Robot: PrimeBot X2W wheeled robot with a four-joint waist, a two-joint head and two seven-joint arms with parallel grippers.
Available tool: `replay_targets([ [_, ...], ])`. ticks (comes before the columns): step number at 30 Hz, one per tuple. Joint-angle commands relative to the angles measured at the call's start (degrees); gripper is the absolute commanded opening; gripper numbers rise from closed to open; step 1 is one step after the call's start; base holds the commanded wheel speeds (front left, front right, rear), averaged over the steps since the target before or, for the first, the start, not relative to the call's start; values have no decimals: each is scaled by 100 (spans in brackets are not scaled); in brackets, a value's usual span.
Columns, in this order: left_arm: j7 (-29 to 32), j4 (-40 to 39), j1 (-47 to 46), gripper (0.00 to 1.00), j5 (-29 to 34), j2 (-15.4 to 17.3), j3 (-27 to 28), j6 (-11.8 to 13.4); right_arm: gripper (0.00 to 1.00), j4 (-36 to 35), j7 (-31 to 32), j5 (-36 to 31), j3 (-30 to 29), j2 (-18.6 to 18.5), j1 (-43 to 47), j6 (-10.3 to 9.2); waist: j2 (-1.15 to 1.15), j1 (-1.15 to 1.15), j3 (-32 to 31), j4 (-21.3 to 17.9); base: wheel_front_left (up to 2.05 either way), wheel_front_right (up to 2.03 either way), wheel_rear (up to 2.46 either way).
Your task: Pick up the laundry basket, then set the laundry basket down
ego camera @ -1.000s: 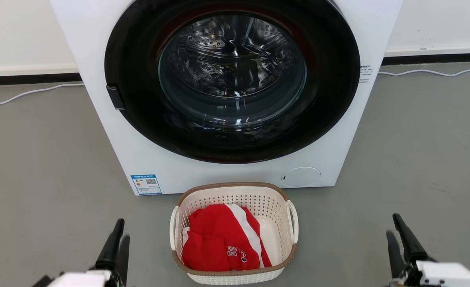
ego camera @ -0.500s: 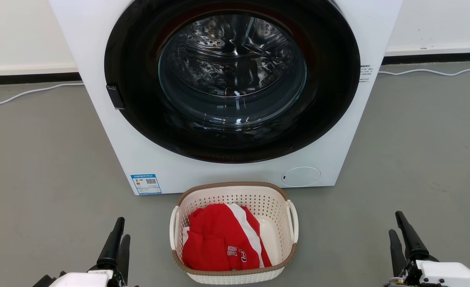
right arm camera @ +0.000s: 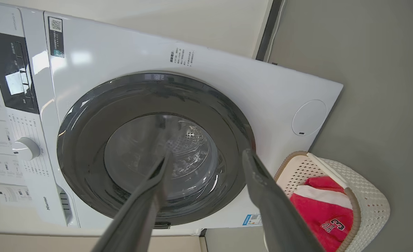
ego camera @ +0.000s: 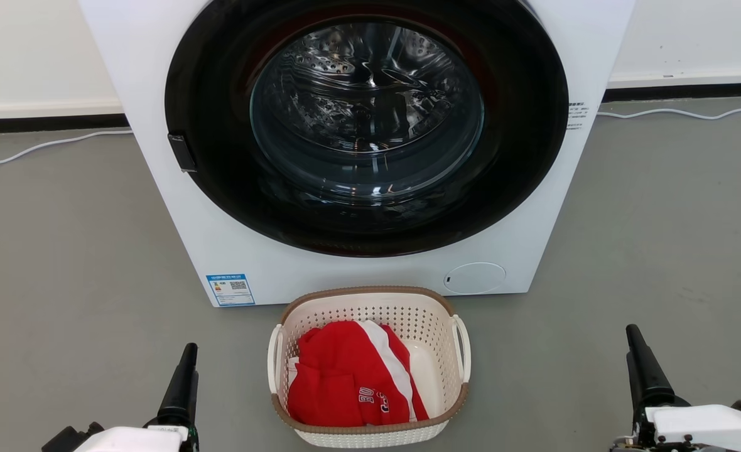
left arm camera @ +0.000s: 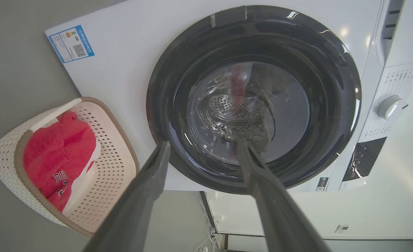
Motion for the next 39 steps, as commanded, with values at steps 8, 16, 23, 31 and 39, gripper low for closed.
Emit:
replay_targets([
  [8,-190,-201,-57,100,783,43,41,66,100,-393,-201,-1054,-33,-58,12,18,0,-1,-2,-20,0,0,0],
  [16,-324,-281,-39,100,1564,49,32,167,100,-497,-335,-2017,-19,-61,61,21,0,-1,0,-37,0,0,0],
  [23,-442,-318,-16,100,2086,54,14,200,100,-513,-453,-2649,18,-114,35,24,0,-1,3,-51,0,0,0],
  [31,-577,-315,13,100,2611,61,23,197,100,-502,-588,-3272,42,-214,-8,27,0,-1,6,-51,0,0,0],
  [39,-711,-290,41,100,3140,67,36,192,100,-515,-723,-3875,58,-246,-9,30,0,-1,21,-59,0,0,0],
])
